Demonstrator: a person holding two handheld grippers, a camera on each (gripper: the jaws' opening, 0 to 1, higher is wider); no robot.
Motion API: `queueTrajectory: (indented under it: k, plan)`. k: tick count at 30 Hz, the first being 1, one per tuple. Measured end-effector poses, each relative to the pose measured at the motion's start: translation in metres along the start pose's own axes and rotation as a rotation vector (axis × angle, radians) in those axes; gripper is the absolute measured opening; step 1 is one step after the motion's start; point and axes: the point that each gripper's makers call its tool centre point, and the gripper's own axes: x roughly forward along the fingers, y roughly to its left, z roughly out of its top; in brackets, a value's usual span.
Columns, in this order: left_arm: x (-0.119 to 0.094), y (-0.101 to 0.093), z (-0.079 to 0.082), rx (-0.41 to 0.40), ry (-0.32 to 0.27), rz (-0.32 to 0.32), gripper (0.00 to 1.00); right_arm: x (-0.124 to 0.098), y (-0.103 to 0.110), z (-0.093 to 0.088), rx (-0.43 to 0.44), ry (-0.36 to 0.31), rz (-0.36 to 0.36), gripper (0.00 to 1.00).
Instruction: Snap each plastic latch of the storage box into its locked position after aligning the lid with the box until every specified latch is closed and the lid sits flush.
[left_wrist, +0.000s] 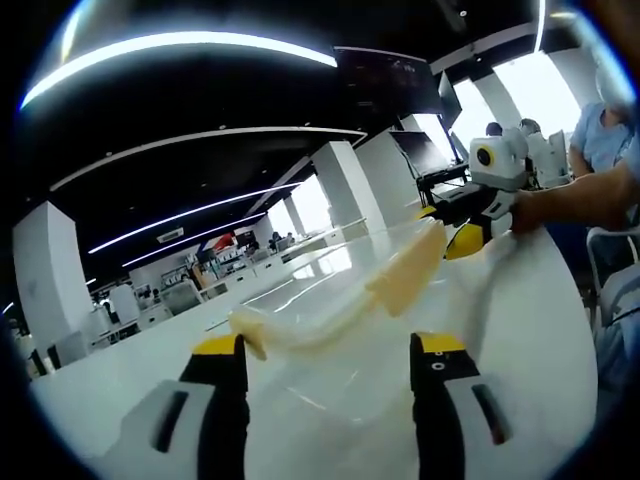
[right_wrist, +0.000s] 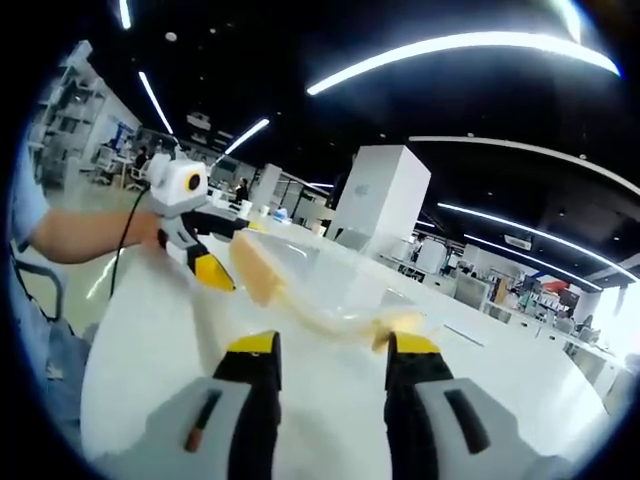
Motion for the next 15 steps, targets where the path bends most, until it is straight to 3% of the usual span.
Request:
queueTrajectory:
  k: [15]
  plan:
    - [0.0003,-0.0007,0.0004,-0.001,0.000,0.000,0.65,-0.0024,0.0056,0.0019,0.024,-0.007,0.004,0.37]
